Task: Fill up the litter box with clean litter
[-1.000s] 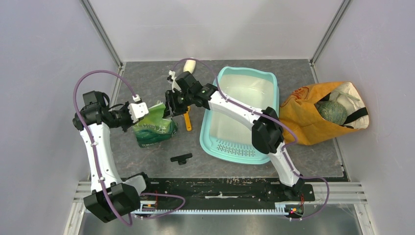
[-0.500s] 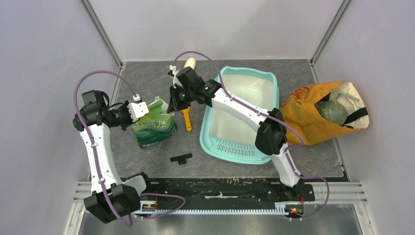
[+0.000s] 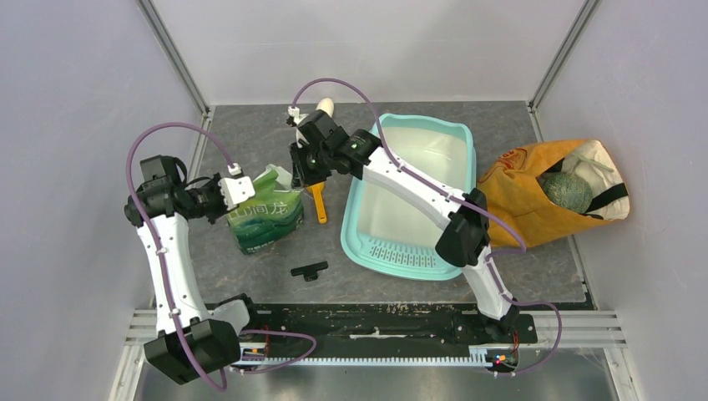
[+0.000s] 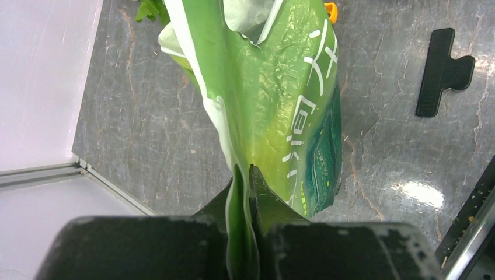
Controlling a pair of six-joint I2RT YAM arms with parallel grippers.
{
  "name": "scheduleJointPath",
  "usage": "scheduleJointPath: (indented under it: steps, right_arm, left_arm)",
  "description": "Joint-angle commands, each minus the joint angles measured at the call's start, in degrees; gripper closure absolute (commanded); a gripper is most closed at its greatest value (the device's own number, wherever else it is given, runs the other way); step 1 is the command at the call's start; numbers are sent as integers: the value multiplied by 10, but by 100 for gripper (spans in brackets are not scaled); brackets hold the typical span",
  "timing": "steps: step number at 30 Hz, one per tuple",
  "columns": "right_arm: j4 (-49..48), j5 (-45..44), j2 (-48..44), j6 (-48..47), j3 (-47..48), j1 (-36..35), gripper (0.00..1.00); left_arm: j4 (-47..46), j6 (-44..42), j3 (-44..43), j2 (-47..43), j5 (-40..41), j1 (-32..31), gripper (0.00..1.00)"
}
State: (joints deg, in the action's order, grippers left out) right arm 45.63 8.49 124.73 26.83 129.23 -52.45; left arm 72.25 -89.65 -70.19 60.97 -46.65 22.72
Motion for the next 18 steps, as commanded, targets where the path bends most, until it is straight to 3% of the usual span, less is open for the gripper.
scheduleJointPath:
  steps: [1,6,15,18]
  right_arm:
    - [5,-22,-34,-17,40,-5,63]
    - [-7,-32,-45,-31,37,7,45]
    - [-48,43,-46,-35,25,23,36]
    - [-34,22,-45,-34,16,27,37]
  left_arm:
    - [17,-53,-16,-19,-19,3,88]
    - [13,-49,-6,-31,-20,3,58]
    - [-3,-13,-16,-32,-13,3,44]
    - [-27,19,-22,-42,-15,3,25]
